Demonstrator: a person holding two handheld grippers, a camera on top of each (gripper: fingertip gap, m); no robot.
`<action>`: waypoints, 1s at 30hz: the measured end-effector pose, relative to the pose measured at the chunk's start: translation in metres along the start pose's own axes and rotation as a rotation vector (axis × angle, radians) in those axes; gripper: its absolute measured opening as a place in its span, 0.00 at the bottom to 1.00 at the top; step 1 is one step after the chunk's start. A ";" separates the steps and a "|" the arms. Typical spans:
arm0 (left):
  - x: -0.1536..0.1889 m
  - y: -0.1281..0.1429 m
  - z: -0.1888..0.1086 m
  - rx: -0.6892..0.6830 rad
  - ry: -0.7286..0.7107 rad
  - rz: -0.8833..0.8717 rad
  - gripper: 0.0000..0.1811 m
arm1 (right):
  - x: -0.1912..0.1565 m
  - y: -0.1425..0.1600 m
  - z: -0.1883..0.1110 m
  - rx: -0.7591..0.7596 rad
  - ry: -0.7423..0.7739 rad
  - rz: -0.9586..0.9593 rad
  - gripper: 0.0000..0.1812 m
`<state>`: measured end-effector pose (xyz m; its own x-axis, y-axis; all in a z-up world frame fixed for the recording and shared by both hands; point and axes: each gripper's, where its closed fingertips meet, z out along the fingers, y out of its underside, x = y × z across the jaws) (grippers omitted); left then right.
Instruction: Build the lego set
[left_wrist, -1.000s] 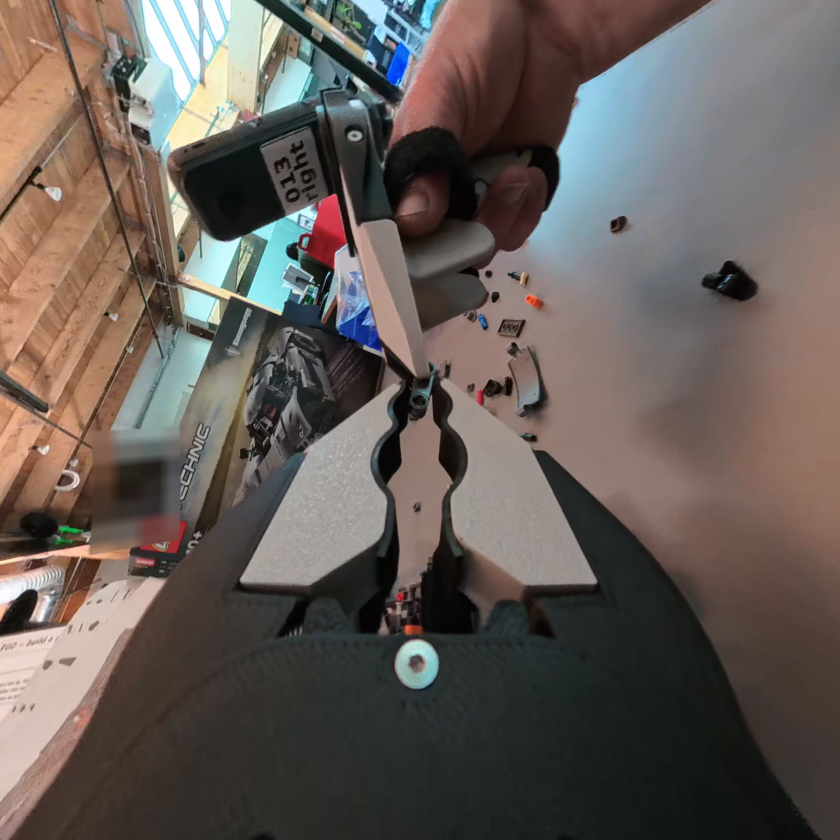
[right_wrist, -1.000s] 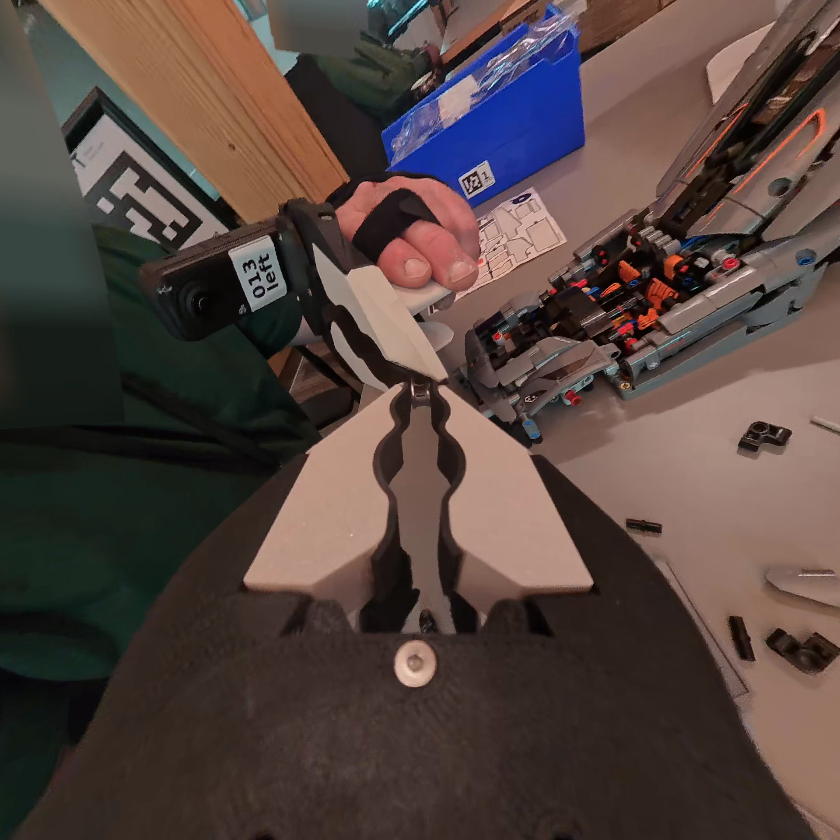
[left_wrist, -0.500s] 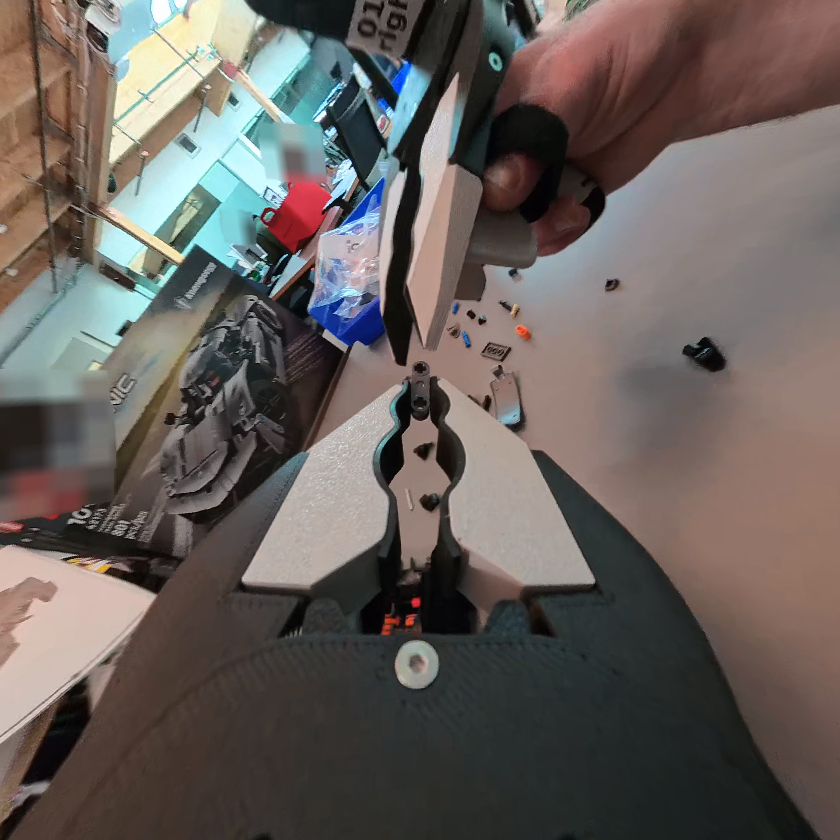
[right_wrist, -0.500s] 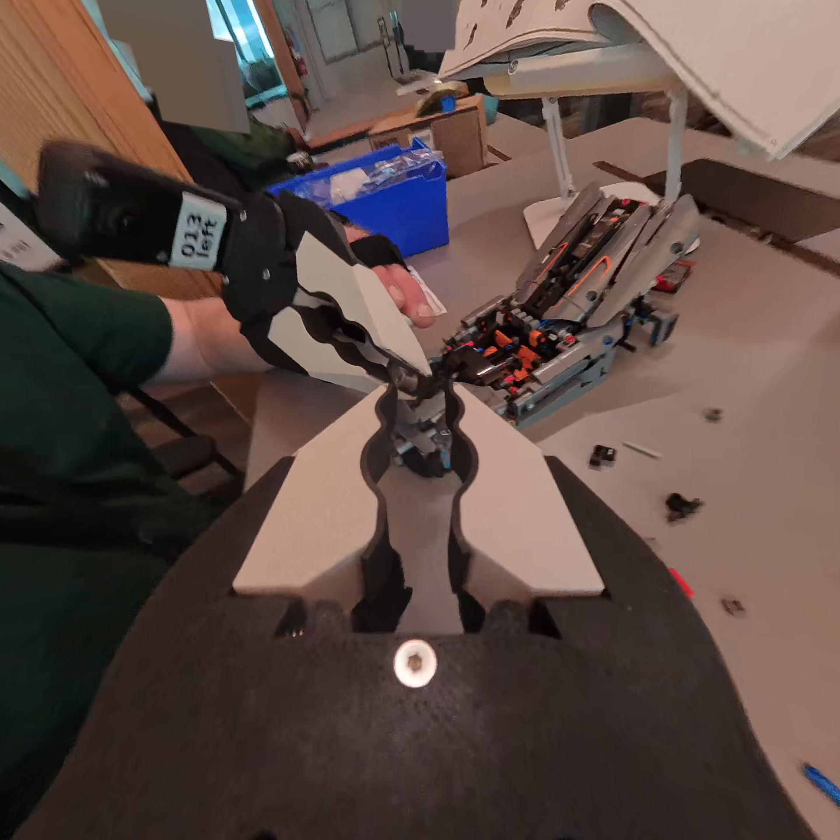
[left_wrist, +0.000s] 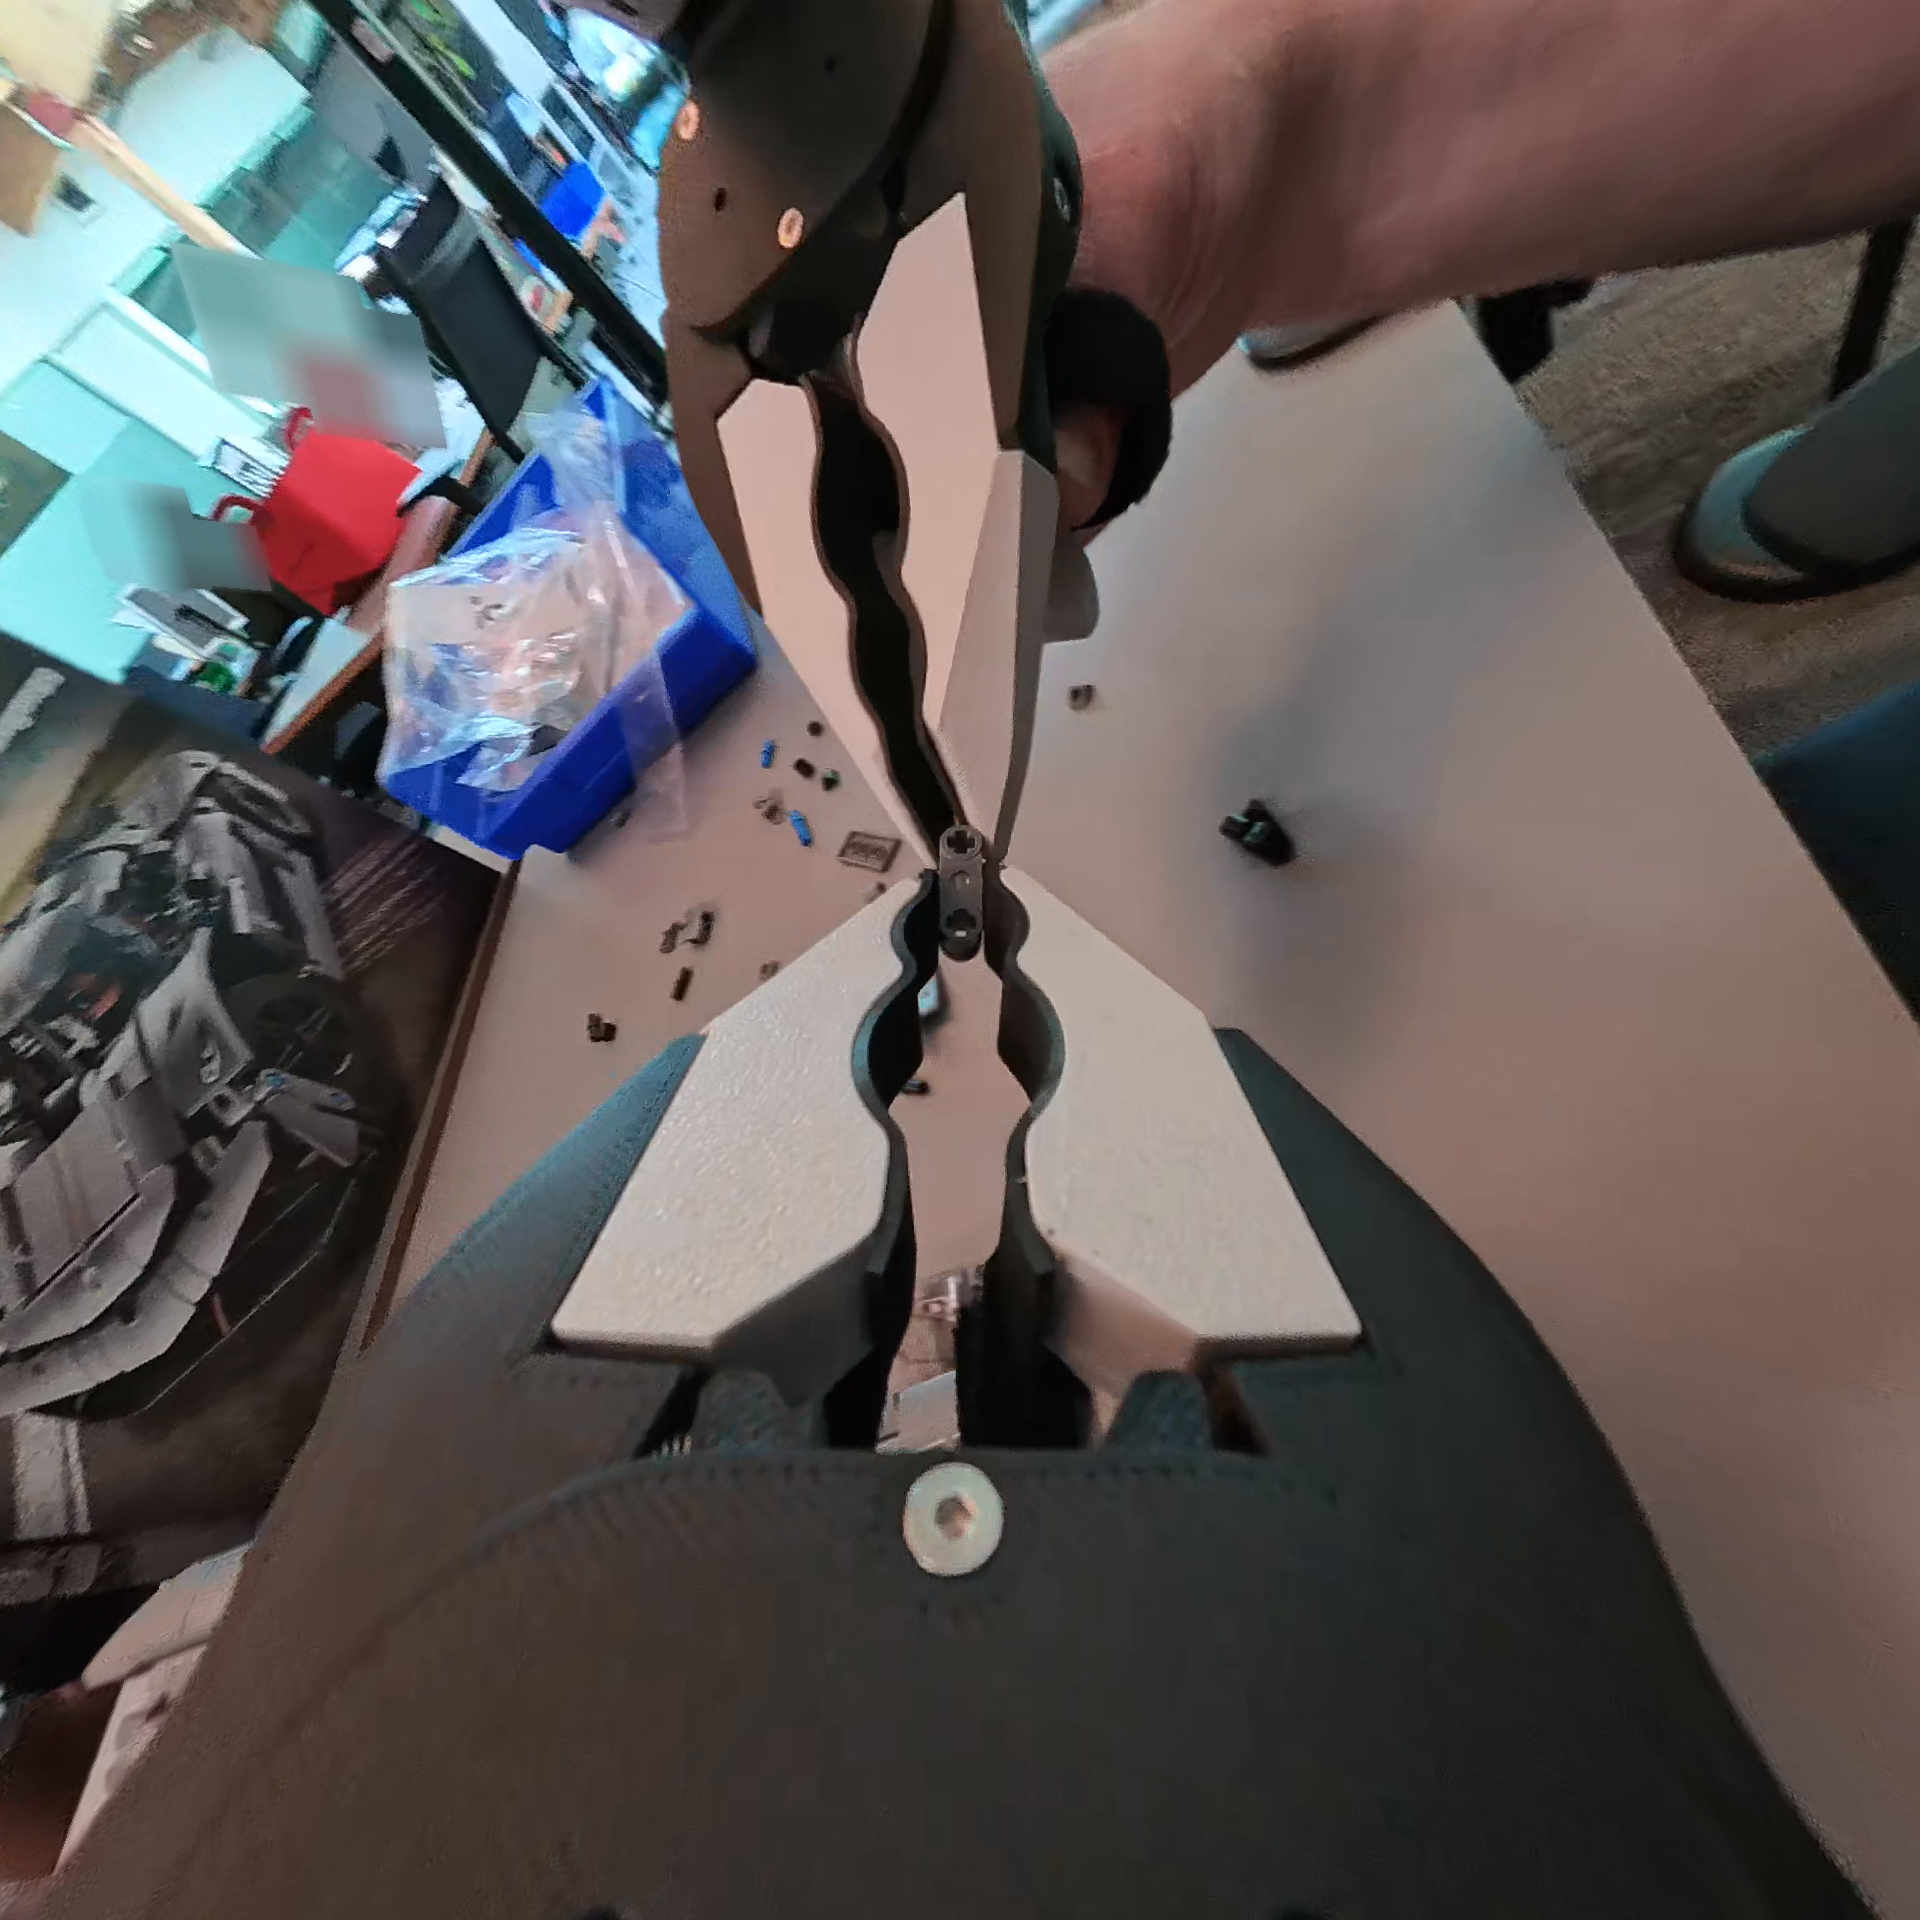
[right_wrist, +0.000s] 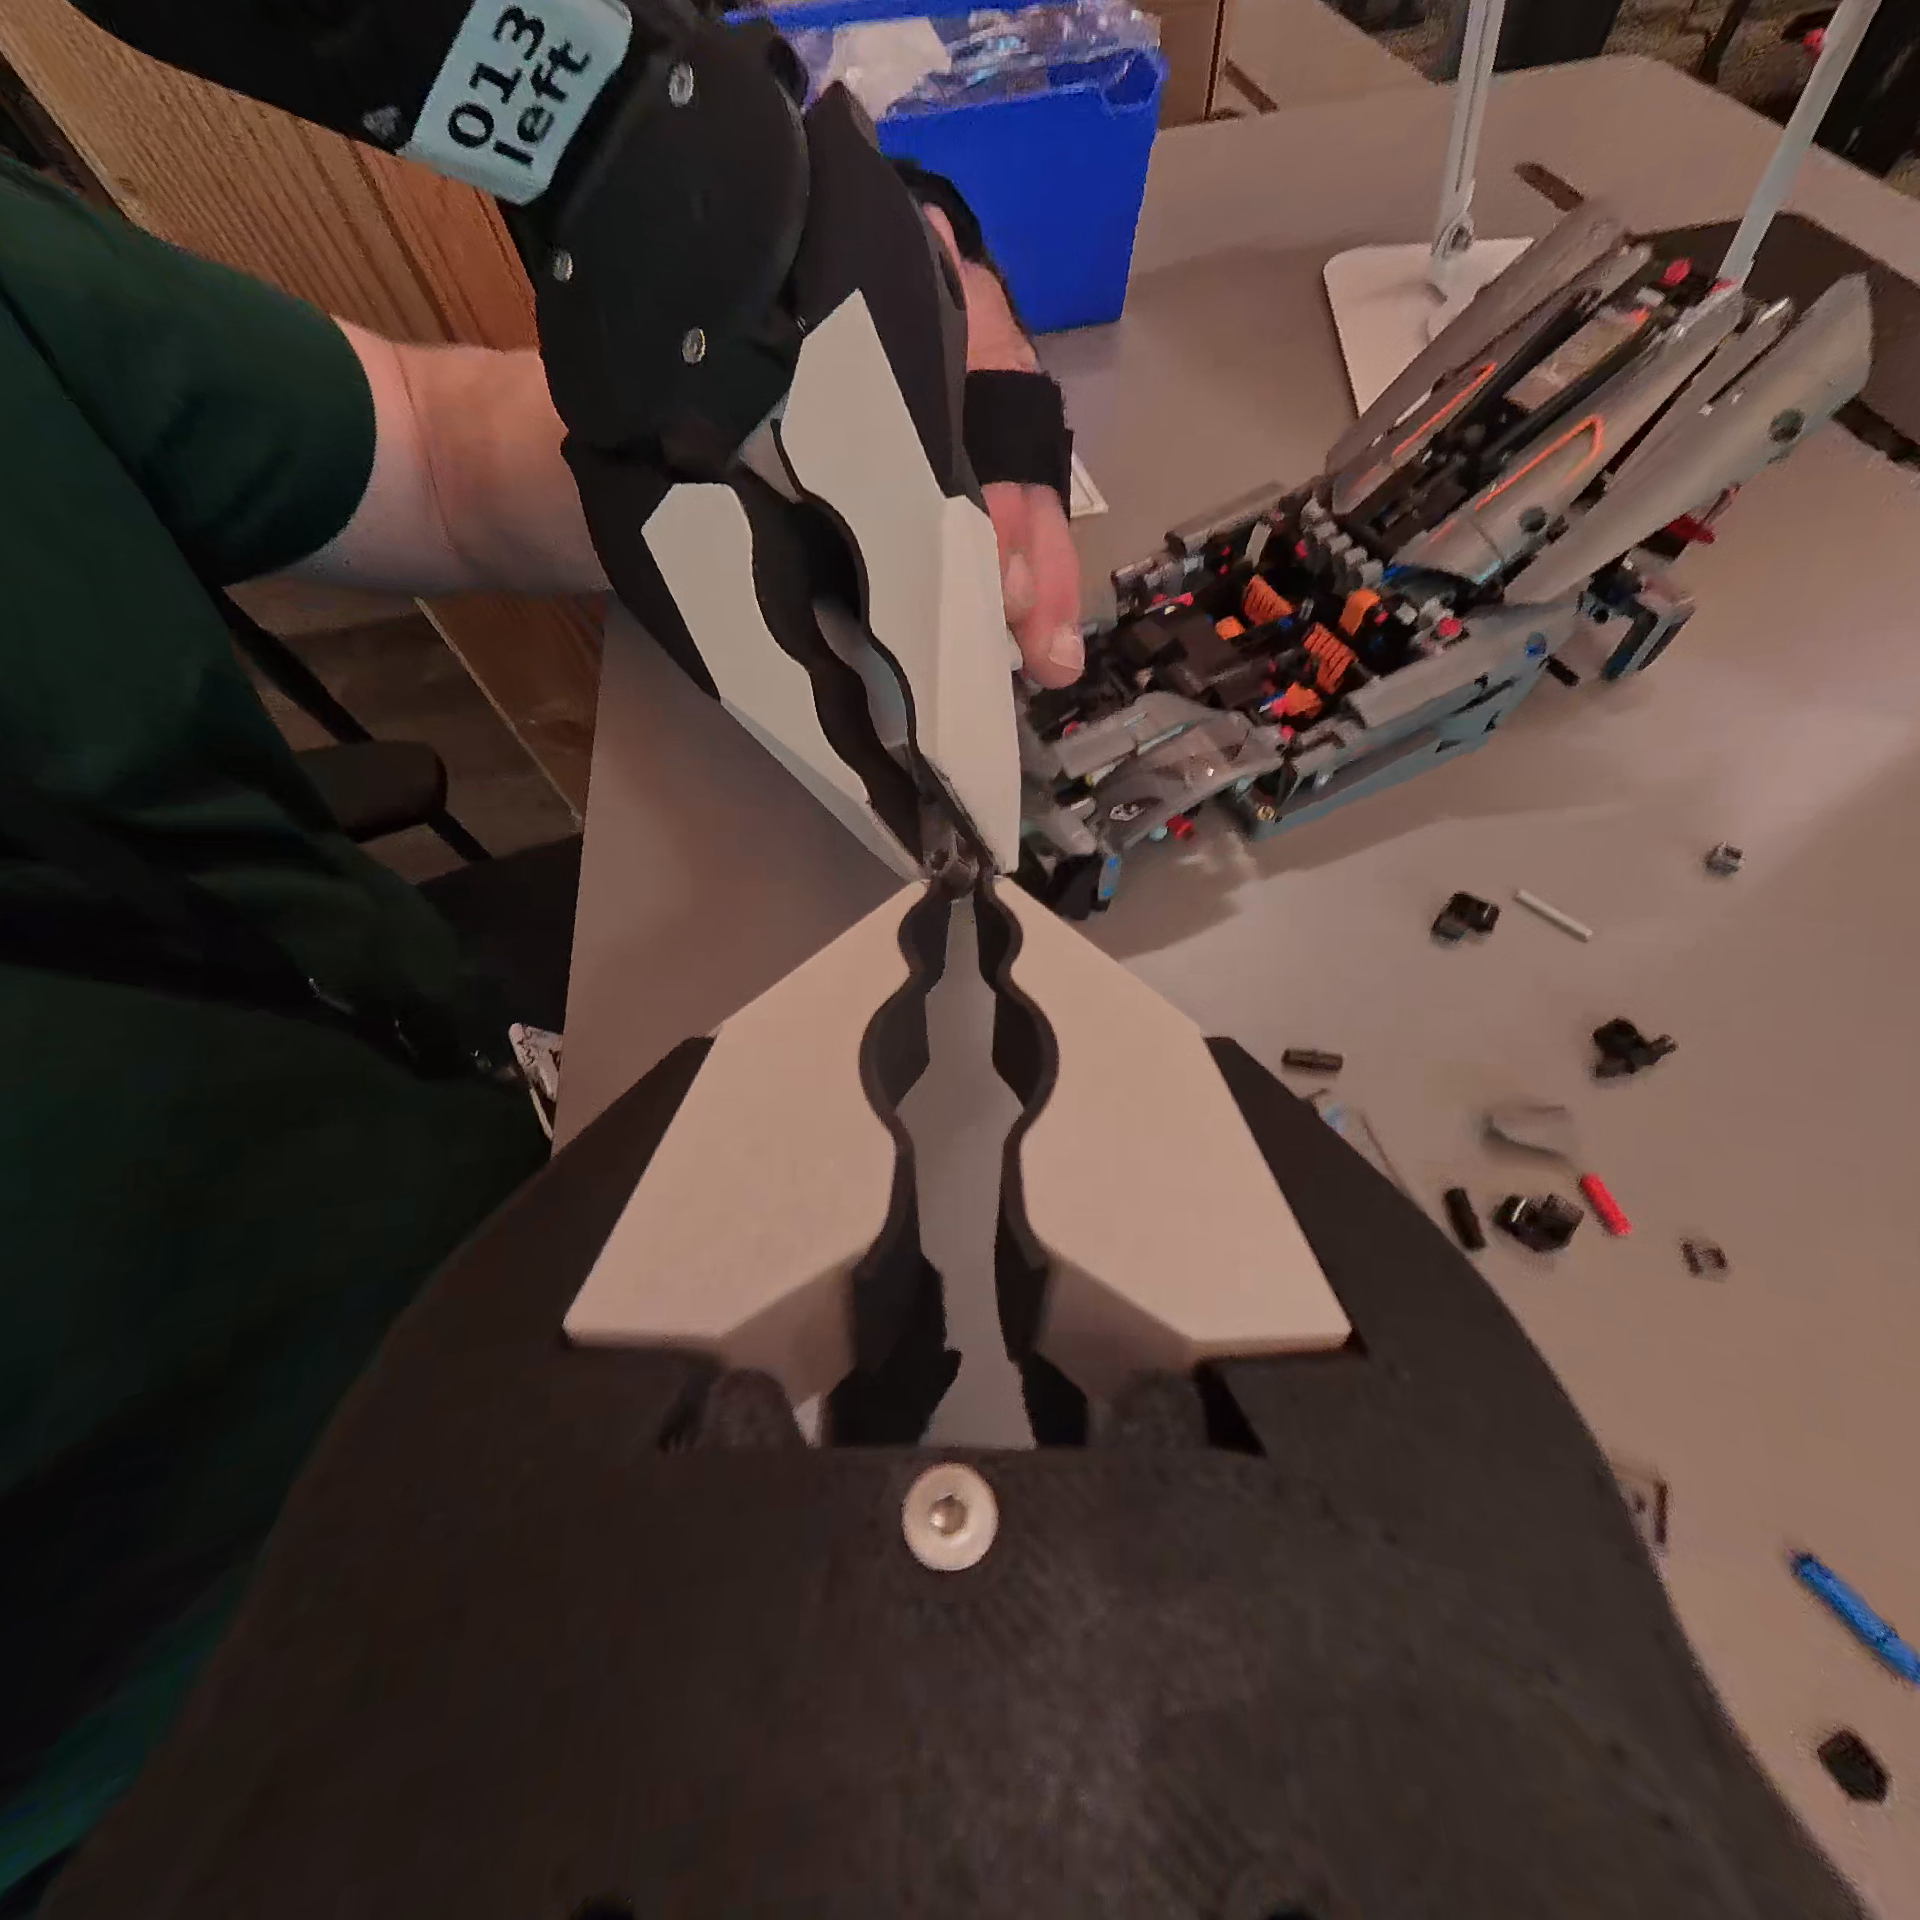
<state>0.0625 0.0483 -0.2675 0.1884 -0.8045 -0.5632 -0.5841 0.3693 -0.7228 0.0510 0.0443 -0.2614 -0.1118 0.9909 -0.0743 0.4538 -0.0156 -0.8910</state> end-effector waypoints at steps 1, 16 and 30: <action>0.006 0.000 0.004 -0.016 0.016 0.012 0.03 | -0.003 0.007 -0.001 -0.012 0.007 0.005 0.01; 0.037 0.021 0.047 -0.186 0.048 0.013 0.08 | -0.008 0.072 -0.025 -0.014 0.062 0.202 0.00; 0.015 0.044 0.041 -0.267 -0.031 0.034 0.10 | 0.032 0.135 -0.025 -0.322 0.138 0.376 0.04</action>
<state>0.0722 0.0718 -0.3241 0.1862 -0.7777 -0.6005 -0.7772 0.2573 -0.5742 0.1307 0.0772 -0.3723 0.2195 0.9333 -0.2841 0.6921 -0.3542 -0.6289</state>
